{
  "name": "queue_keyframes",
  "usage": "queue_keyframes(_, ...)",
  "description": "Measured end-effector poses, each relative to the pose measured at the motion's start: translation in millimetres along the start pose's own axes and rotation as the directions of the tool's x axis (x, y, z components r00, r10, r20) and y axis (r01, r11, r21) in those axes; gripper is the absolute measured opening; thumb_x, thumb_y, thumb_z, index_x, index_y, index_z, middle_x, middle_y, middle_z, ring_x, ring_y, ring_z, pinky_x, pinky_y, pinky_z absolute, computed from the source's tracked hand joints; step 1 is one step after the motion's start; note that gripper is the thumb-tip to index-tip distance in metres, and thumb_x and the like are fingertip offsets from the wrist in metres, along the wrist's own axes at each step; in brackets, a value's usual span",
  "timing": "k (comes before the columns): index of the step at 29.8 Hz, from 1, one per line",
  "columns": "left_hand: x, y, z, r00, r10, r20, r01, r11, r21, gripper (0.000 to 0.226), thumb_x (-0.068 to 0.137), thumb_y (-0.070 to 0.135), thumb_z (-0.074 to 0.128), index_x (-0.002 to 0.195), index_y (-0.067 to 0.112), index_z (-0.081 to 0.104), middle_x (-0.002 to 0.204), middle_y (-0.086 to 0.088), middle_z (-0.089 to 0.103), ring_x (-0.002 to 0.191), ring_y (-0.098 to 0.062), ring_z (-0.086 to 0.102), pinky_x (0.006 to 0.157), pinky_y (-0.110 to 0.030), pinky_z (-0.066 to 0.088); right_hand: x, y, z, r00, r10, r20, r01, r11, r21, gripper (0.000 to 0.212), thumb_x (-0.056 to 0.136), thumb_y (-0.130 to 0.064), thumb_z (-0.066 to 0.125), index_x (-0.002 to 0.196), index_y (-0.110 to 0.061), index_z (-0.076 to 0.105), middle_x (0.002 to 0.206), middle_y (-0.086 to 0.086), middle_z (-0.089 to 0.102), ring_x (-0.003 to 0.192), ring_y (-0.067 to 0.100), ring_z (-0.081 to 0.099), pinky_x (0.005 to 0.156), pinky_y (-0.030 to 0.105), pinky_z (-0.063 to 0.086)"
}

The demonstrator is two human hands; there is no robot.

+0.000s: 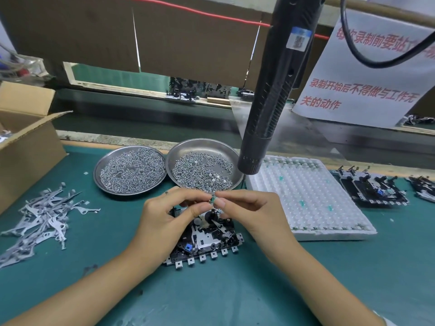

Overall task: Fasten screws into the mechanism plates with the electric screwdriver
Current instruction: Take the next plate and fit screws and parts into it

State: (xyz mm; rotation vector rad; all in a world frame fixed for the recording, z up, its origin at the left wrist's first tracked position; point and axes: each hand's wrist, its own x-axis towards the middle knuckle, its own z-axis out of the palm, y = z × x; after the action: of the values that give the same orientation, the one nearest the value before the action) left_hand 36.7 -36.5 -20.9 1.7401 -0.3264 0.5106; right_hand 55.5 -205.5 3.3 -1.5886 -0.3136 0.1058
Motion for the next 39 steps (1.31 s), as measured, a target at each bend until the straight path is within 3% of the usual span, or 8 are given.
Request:
queue_keyframes(5, 1, 0, 1, 0.999, 0.041, 0.014, -0.041, 0.999, 0.034, 0.011, 0.073, 0.029, 0.068, 0.084, 0.028, 0.071, 0.087, 0.011, 0.068, 0.084, -0.005, 0.063, 0.077, -0.009, 0.043, 0, 2, -2, 0.995, -0.089, 0.055, 0.095, 0.986, -0.138, 0.018, 0.079, -0.018, 0.076, 0.096, -0.021, 0.077, 0.092, -0.001, 0.074, 0.088, 0.014, 0.070, 0.079, 0.027, 0.055)
queue_keyframes(10, 2, -2, -1, 0.998, 0.059, 0.000, -0.059, 0.996, 0.063, 0.019, 0.073, 0.030, 0.069, 0.091, 0.034, 0.066, 0.086, 0.009, 0.062, 0.080, -0.007, 0.059, 0.074, -0.010, 0.041, 1, -1, -5, 0.986, -0.118, 0.114, 0.136, 0.978, -0.159, 0.019, 0.082, -0.009, 0.073, 0.097, -0.019, 0.077, 0.091, 0.001, 0.072, 0.082, 0.009, 0.067, 0.068, 0.019, 0.051)
queue_keyframes(16, 1, -6, -2, 0.995, 0.075, 0.062, -0.082, 0.991, 0.104, 0.019, 0.073, 0.037, 0.071, 0.091, 0.035, 0.065, 0.087, 0.009, 0.061, 0.080, -0.008, 0.058, 0.076, -0.013, 0.043, -1, 3, -5, 0.980, -0.155, 0.125, 0.177, 0.966, -0.189, 0.024, 0.080, -0.007, 0.074, 0.088, -0.029, 0.078, 0.090, 0.001, 0.072, 0.085, 0.028, 0.065, 0.071, 0.043, 0.052)
queue_keyframes(20, 3, -5, -5, 0.981, 0.129, 0.145, -0.153, 0.975, 0.164, 0.030, 0.075, 0.039, 0.071, 0.103, 0.034, 0.063, 0.093, 0.014, 0.060, 0.085, -0.006, 0.058, 0.081, -0.017, 0.045, -2, 4, -8, 0.976, -0.174, 0.131, 0.201, 0.951, -0.235, 0.021, 0.079, -0.004, 0.075, 0.087, -0.023, 0.078, 0.087, -0.003, 0.073, 0.081, 0.026, 0.064, 0.069, 0.037, 0.052)
queue_keyframes(28, 3, 6, -13, 0.956, 0.139, 0.260, -0.194, 0.961, 0.199, 0.035, 0.075, 0.030, 0.072, 0.108, 0.037, 0.063, 0.097, 0.014, 0.063, 0.093, -0.004, 0.058, 0.085, -0.018, 0.044, -6, 8, -11, 0.956, -0.257, 0.138, 0.290, 0.896, -0.337, 0.019, 0.074, -0.002, 0.078, 0.084, -0.019, 0.079, 0.084, -0.007, 0.074, 0.081, 0.014, 0.066, 0.077, 0.033, 0.053)
queue_keyframes(31, -2, 8, -12, 0.964, 0.105, 0.243, -0.155, 0.968, 0.196, 0.037, 0.075, 0.029, 0.072, 0.110, 0.036, 0.062, 0.101, 0.015, 0.064, 0.094, -0.003, 0.059, 0.085, -0.017, 0.044, -11, 11, -13, 0.946, -0.284, 0.154, 0.322, 0.872, -0.369, 0.016, 0.073, -0.008, 0.077, 0.084, -0.019, 0.079, 0.084, -0.009, 0.073, 0.082, 0.012, 0.066, 0.077, 0.033, 0.052)
queue_keyframes(34, -10, 6, -16, 0.982, 0.067, 0.178, -0.100, 0.978, 0.182, 0.017, 0.080, 0.030, 0.067, 0.096, 0.032, 0.070, 0.095, 0.016, 0.066, 0.092, -0.005, 0.062, 0.083, -0.016, 0.044, -14, 14, -15, 0.924, -0.333, 0.186, 0.382, 0.804, -0.456, 0.015, 0.072, -0.008, 0.078, 0.084, -0.018, 0.079, 0.084, -0.010, 0.073, 0.082, 0.012, 0.065, 0.077, 0.034, 0.051)
queue_keyframes(39, -14, 2, -17, 0.986, -0.163, -0.027, 0.164, 0.986, 0.039, 0.017, 0.082, 0.032, 0.058, 0.093, 0.028, 0.070, 0.085, 0.013, 0.070, 0.080, 0.000, 0.064, 0.077, -0.018, 0.050, -14, 18, -11, 0.806, -0.475, 0.354, 0.587, 0.556, -0.589, 0.010, 0.072, -0.014, 0.077, 0.081, -0.017, 0.079, 0.084, -0.005, 0.072, 0.074, 0.017, 0.062, 0.072, 0.033, 0.049)
